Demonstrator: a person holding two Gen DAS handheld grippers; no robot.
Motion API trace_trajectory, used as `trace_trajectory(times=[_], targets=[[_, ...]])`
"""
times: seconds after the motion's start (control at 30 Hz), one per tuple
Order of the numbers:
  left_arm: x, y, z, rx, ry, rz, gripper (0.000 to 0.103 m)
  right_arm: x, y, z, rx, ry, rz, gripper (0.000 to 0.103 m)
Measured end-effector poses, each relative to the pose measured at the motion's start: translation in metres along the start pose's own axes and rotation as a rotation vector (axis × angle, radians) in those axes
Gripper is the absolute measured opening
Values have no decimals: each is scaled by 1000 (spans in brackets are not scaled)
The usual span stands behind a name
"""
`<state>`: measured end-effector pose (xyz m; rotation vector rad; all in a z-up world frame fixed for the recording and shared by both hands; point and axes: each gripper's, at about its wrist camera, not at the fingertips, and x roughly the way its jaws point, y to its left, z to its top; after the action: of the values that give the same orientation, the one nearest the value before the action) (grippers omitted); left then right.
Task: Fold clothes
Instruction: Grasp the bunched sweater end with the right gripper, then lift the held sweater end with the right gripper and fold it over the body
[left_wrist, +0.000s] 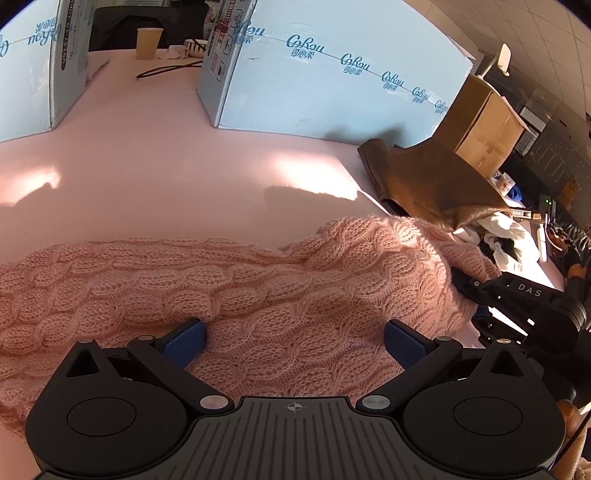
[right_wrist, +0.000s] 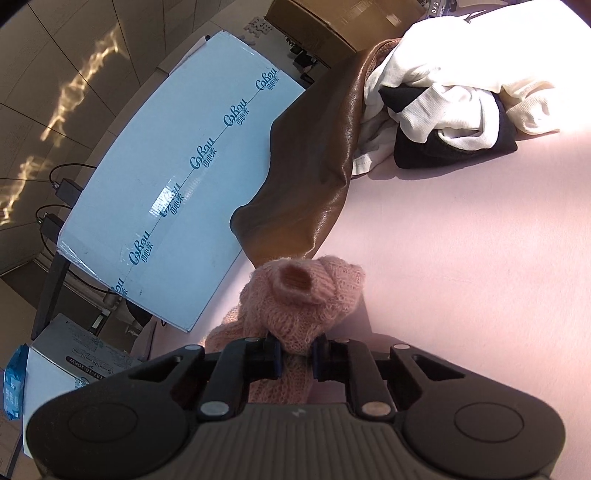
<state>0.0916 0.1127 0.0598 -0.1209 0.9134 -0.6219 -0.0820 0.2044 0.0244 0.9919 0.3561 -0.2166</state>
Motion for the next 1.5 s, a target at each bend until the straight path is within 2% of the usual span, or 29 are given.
trace_trajectory(times=[0.23,0.47,0.73,1.0,1.1,1.27,1.43,1.5], targets=[[2,-4,1,16,18,-20,103,-7,-5,13,21,-30,39,13],[12,-22,3,31,53,-81,103,-19,-14,31,9,-78,31,13],[32,-64,2,69,58,-39,103,-35,-28,56,4,-113,18,13],[46,-88,4,80,79,-81,103,-47,-26,82,-63,-179,7,13],[44,-80,6,21,64,-107,103,-49,-20,83,-100,-185,10,13],[26,-47,9,-136,36,-183,103,-51,-1,81,-176,-201,24,13],[-7,-14,9,-188,-65,-126,103,-56,28,72,-246,-221,64,13],[-18,-3,6,-201,-86,-109,103,-58,46,65,-285,-220,104,13]])
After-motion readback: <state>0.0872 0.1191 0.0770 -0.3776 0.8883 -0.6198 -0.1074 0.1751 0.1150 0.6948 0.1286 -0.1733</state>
